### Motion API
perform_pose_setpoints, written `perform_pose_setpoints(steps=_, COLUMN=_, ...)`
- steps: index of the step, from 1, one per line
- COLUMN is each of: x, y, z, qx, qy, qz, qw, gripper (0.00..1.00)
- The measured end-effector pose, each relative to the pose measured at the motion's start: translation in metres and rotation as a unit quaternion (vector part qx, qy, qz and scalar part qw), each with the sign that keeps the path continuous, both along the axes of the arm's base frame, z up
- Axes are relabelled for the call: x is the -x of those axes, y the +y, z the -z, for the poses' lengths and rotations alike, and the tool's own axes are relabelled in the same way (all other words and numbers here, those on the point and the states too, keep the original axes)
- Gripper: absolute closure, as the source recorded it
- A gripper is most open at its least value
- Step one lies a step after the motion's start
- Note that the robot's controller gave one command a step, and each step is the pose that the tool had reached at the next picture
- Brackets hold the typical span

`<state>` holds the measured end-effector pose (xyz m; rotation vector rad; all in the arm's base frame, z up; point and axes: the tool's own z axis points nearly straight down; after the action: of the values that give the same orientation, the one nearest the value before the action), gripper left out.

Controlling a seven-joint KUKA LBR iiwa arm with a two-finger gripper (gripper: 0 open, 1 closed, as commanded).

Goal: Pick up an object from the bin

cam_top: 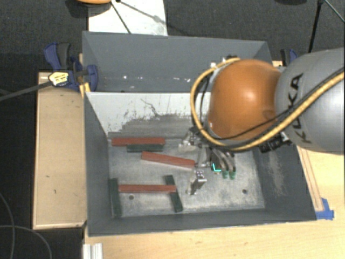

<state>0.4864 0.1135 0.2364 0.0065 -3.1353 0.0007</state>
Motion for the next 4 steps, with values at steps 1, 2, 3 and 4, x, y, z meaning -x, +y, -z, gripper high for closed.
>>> perform_pose_setpoints(steps=1, x=-0.002, y=-0.001, z=-0.004, qx=-0.001, qy=-0.0043, qz=0.002, qw=1.0, gripper=0.0)
perform_pose_setpoints(steps=2, x=-0.015, y=0.042, z=0.039, qx=-0.001, qy=-0.0065, qz=-0.044, qw=0.999, gripper=0.0)
perform_pose_setpoints(steps=3, x=-0.022, y=0.046, z=0.106, qx=-0.002, qy=-0.0063, qz=-0.05, qw=0.9987, gripper=0.0)
perform_pose_setpoints(steps=4, x=-0.04, y=0.042, z=0.163, qx=-0.002, qy=-0.0075, qz=-0.058, qw=0.9983, gripper=1.0)
